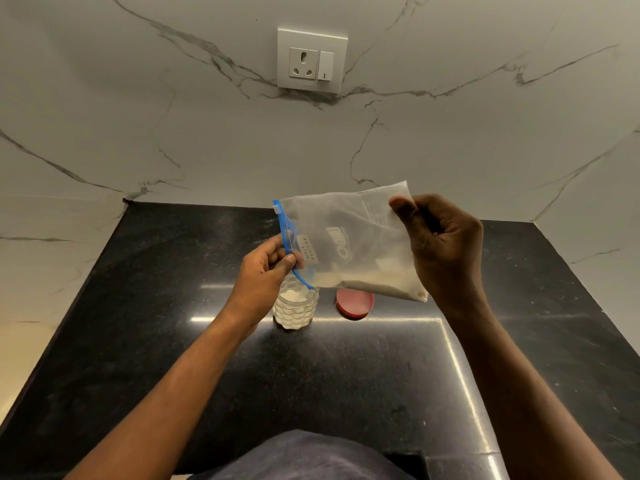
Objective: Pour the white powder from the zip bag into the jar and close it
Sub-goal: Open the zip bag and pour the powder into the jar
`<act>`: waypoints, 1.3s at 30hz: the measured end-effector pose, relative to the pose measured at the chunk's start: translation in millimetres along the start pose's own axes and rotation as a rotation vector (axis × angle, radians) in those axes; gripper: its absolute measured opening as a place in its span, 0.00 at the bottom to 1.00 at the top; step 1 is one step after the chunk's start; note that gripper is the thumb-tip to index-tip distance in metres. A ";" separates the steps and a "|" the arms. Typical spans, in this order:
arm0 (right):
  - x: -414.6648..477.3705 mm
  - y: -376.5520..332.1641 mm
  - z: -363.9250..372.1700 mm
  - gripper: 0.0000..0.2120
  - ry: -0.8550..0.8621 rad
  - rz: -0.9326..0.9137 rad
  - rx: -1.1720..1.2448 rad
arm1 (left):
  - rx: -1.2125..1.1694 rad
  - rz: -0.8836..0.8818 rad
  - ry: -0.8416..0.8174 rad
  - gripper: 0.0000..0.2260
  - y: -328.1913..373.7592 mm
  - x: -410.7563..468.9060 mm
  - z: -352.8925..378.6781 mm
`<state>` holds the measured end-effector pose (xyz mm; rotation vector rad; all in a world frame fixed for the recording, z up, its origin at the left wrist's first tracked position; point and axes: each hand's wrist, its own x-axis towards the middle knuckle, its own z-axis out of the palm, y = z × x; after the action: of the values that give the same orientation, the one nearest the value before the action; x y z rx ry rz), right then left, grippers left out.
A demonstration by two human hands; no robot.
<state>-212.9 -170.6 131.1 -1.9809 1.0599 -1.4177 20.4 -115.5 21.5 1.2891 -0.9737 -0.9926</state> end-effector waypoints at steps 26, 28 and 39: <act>20.4 2.5 17.3 0.13 -0.098 -0.157 -0.106 | -0.020 0.015 0.020 0.14 -5.0 -4.0 -11.2; 22.3 2.2 16.1 0.13 -0.073 -0.126 -0.085 | -0.008 0.020 0.021 0.14 -6.0 -3.9 -11.8; 23.1 -1.2 17.7 0.16 -0.091 -0.119 -0.088 | -0.013 0.011 0.013 0.15 -6.4 -3.4 -15.1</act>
<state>-192.2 -189.6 138.9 -2.1820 0.9942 -1.3473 33.6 -108.0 14.4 1.2770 -0.9623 -0.9801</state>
